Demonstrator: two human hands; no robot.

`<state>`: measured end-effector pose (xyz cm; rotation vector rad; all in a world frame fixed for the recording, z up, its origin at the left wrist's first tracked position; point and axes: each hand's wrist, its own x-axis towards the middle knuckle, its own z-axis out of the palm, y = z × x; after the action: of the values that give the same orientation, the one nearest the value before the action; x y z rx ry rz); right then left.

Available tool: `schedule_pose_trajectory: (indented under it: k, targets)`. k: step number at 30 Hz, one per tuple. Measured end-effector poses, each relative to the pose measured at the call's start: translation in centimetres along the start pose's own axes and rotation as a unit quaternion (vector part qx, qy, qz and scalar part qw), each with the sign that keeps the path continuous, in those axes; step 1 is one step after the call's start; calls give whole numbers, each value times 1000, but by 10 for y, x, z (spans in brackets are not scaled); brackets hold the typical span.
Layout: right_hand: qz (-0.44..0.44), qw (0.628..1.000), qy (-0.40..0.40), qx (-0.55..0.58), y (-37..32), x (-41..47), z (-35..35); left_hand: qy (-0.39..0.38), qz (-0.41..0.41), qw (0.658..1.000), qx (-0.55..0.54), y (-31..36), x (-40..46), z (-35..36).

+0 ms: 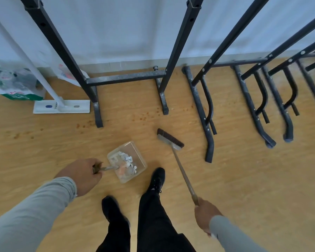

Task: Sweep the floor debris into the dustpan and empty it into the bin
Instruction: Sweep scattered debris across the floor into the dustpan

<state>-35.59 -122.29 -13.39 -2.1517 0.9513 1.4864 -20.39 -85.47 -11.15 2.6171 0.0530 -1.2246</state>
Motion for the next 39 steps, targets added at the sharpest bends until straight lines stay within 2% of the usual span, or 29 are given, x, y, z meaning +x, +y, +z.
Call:
schedule_pose_trajectory:
  k: [4, 9, 13, 16, 20, 23, 25, 32, 34, 39]
  targets:
    - [-31, 999, -14, 21, 44, -36, -30, 7, -22, 1000, -13, -20, -10, 6]
    - [20, 992, 31, 122, 95, -80, -77, 17, -28, 999, -9, -48, -31, 11]
    - [30, 982, 78, 168, 78, -82, -80, 20, -23, 1000, 0, -64, -33, 20]
    - [13, 980, 111, 162, 39, -44, -58, 23, -26, 999, 9, -69, -29, 29]
    - [80, 982, 61, 158, -19, 3, 19, 24, -31, 999, 23, -78, -21, 38]
    - [58, 991, -9, 121, -43, -7, 83, 28, -37, 998, 30, -84, -18, 36]
    - [38, 992, -26, 120, -44, -22, 104, 31, -34, 999, 28, -82, -17, 35]
    - [-33, 990, -116, 66, -35, -85, 75, 36, -34, 998, 40, -73, -22, 35]
    - [-41, 984, -142, 102, -25, -97, 52, 36, -36, 998, 37, -77, -25, 36]
    - [4, 968, -125, 219, 10, -133, -3, 34, -29, 999, 26, -85, -30, 40]
